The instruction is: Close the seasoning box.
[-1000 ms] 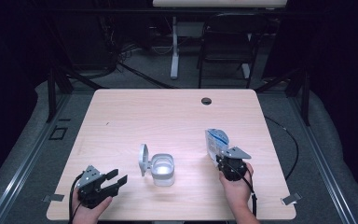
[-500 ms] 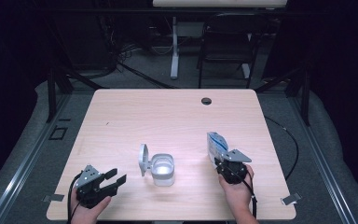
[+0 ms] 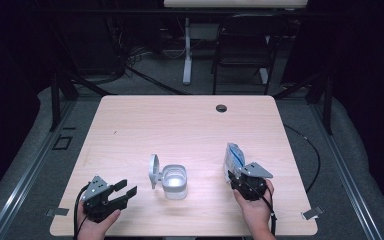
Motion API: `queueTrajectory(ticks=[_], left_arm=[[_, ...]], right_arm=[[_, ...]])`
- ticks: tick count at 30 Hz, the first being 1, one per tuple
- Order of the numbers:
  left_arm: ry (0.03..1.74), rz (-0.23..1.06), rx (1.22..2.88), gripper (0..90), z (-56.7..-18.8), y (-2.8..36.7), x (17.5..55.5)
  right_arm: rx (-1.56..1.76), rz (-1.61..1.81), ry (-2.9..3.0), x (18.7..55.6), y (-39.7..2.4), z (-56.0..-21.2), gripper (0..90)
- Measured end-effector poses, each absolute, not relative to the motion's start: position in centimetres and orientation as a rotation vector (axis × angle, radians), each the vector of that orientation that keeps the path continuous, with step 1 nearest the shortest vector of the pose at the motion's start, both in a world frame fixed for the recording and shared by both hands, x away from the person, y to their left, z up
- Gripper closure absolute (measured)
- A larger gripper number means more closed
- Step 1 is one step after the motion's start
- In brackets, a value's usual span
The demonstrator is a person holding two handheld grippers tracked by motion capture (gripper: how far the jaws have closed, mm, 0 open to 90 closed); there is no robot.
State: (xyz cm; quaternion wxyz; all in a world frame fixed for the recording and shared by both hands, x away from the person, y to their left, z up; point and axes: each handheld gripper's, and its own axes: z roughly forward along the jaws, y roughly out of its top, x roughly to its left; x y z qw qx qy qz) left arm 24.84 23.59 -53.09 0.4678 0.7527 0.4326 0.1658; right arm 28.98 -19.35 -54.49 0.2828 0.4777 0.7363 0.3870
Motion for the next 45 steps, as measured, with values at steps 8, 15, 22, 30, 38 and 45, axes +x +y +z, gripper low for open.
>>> queueTrajectory(ticks=[8, 15, 22, 30, 38, 45], left_arm=[[1.042, 0.409, 1.856, 51.6, -52.6, 23.0, 25.0], [1.041, 0.414, 1.859, 51.7, -52.4, 22.9, 25.2], [1.040, 0.411, 1.859, 51.7, -52.2, 22.9, 25.3], [1.032, 0.414, 1.855, 51.7, -52.1, 22.7, 25.5], [1.015, 0.417, 1.849, 52.1, -51.6, 22.2, 25.8], [0.982, 0.410, 1.861, 59.2, -50.7, 21.7, 26.1]], right_arm=[[1.273, 1.068, 1.971, 28.1, -19.7, -54.6, 56.6], [1.265, 1.084, 1.963, 27.5, -19.9, -54.3, 53.8], [1.253, 1.088, 1.971, 27.2, -20.0, -54.1, 50.3], [1.247, 1.099, 1.982, 26.5, -20.1, -53.8, 49.6], [1.242, 1.090, 1.994, 25.9, -20.1, -53.4, 47.5], [1.244, 1.112, 1.989, 24.9, -20.2, -52.9, 46.6]])
